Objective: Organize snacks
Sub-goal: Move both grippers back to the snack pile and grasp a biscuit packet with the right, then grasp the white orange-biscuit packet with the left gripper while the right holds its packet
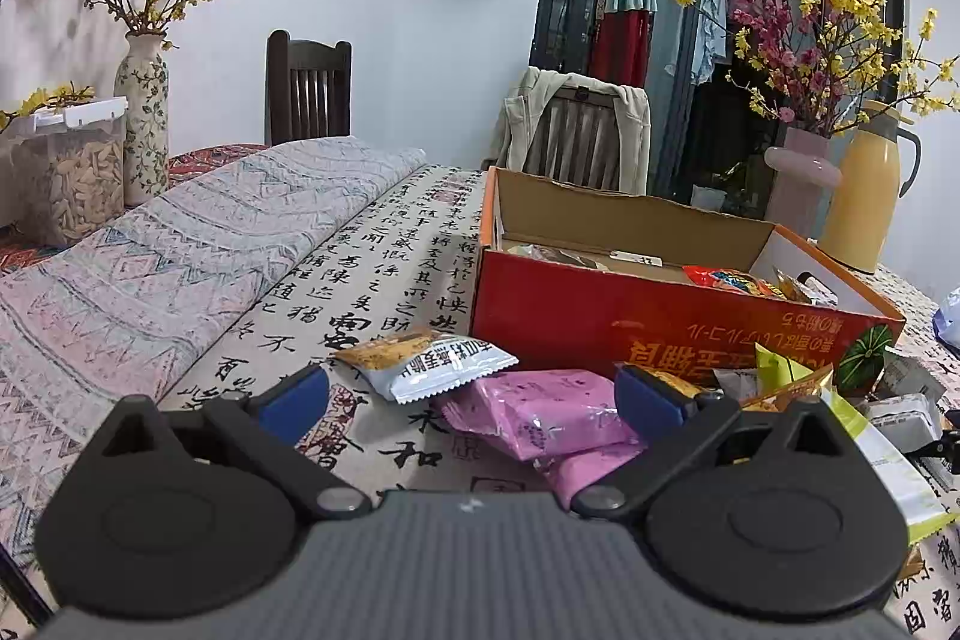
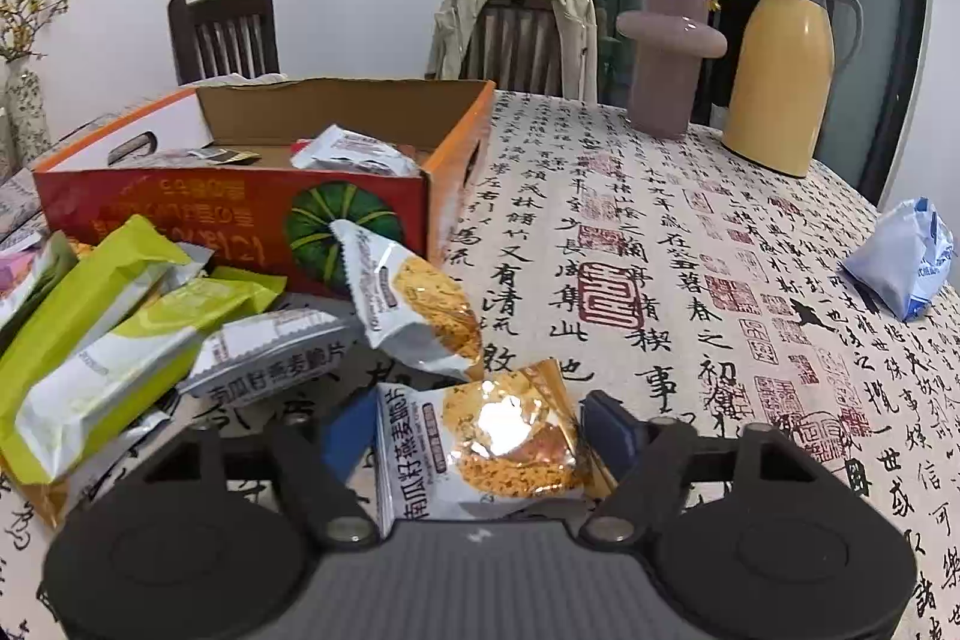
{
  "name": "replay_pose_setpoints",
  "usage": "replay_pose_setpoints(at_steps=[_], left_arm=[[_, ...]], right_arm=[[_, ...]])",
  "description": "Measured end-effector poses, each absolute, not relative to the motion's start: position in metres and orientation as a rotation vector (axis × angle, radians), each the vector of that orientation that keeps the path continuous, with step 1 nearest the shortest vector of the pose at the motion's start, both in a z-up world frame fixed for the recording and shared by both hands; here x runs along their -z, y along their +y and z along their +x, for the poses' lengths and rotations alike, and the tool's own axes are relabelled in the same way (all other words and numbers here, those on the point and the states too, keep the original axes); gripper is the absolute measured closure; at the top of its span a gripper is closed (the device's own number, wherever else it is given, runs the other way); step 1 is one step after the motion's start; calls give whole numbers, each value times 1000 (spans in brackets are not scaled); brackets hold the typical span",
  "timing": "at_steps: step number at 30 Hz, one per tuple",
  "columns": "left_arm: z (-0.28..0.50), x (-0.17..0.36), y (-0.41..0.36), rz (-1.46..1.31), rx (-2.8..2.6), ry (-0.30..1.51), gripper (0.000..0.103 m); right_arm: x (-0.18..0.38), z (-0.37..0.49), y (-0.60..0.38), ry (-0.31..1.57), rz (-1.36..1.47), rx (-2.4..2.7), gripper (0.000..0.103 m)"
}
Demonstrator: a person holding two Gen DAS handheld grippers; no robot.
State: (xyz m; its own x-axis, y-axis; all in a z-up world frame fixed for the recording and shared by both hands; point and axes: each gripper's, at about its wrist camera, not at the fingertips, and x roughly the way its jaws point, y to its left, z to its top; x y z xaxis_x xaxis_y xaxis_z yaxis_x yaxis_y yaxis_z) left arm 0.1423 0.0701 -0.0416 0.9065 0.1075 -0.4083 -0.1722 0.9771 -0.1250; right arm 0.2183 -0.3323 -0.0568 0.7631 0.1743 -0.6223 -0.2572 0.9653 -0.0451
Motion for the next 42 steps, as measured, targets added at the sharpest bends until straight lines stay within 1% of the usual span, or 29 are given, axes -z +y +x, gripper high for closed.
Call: replay_pose_setpoints(at_steps=[4, 6, 7, 8, 9, 10, 11, 18, 22, 29, 35, 42], left_arm=[[142, 42, 71, -161, -144, 411, 0], [142, 42, 70, -162, -144, 411, 0], [142, 42, 71, -161, -144, 411, 0], [142, 42, 71, -161, -144, 411, 0], [142, 42, 70, -161, -144, 411, 0], [142, 42, 71, -161, -144, 411, 0], [142, 42, 71, -161, -145, 412, 0], [142, 42, 71, -162, -145, 413, 0], [142, 42, 71, -162, -146, 414, 0], [145, 41, 71, -160, -165, 440, 0], [156, 24, 83, -197, -179, 499, 0], [209, 12, 96, -212, -274, 654, 0]], right_arm=[[57, 211, -331, 646, -132, -235, 37], [57, 207, -332, 631, -125, -231, 42], [57, 205, -333, 625, -119, -227, 47], [57, 201, -335, 616, -103, -219, 50], [56, 199, -337, 606, -83, -217, 51], [55, 196, -338, 595, -68, -215, 58], [54, 192, -339, 578, -53, -209, 60], [39, 161, -333, 388, 58, -175, 60], [36, 164, -326, 327, 106, -165, 60], [49, 177, -323, 359, 129, -133, 60], [52, 178, -324, 366, 133, -132, 60], [53, 175, -324, 355, 145, -135, 59]])
